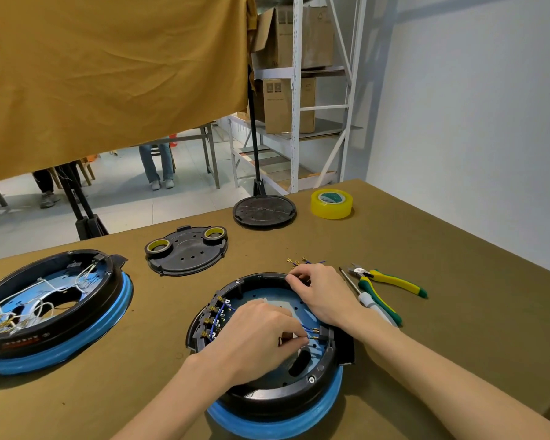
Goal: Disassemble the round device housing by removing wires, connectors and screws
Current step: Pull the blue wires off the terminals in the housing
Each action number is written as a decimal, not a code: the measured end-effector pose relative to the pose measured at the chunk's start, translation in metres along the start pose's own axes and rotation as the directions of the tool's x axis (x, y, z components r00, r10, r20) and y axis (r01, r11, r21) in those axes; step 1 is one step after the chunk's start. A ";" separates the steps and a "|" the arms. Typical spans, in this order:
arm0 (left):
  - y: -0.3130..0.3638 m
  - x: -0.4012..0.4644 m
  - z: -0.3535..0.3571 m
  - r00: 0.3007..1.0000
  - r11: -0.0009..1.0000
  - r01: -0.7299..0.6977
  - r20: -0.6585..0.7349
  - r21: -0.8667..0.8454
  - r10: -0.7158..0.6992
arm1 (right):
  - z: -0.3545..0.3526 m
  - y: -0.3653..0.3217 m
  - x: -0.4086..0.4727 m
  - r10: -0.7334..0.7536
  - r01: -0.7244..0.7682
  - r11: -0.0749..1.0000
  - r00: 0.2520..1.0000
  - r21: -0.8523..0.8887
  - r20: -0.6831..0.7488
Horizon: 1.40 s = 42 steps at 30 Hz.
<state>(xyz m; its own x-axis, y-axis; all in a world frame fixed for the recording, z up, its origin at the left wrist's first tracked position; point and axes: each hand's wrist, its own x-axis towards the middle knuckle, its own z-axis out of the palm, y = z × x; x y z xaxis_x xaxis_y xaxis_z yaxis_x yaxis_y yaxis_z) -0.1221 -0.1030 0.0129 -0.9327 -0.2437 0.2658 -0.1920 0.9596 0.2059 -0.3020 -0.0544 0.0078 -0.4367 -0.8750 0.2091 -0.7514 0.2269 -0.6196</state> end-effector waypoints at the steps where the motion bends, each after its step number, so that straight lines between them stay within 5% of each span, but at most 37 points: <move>1: 0.000 0.000 -0.001 1.000 1.000 0.004 0.009 0.004 -0.004 | 0.000 0.000 0.000 0.002 -0.002 1.000 1.000 0.002 0.000; 33: -0.017 -0.006 -0.011 0.996 0.992 0.009 0.094 -0.127 0.003 | -0.003 0.003 0.000 -0.059 0.060 0.998 0.998 -0.019 0.026; 38: -0.013 -0.015 -0.024 0.999 0.962 0.009 -0.042 -0.273 -0.021 | -0.002 0.003 -0.001 -0.065 0.065 0.998 0.998 -0.014 0.008; 42: -0.018 -0.009 -0.038 0.935 0.850 0.042 -0.278 -0.524 -0.218 | -0.005 0.000 -0.003 -0.092 0.091 0.995 0.995 -0.029 -0.037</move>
<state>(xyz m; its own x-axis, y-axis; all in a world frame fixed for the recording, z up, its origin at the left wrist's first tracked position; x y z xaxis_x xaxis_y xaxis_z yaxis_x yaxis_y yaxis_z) -0.0985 -0.1231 0.0423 -0.7456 -0.4765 0.4659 -0.0427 0.7318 0.6802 -0.3031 -0.0496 0.0108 -0.3838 -0.8756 0.2934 -0.8022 0.1587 -0.5756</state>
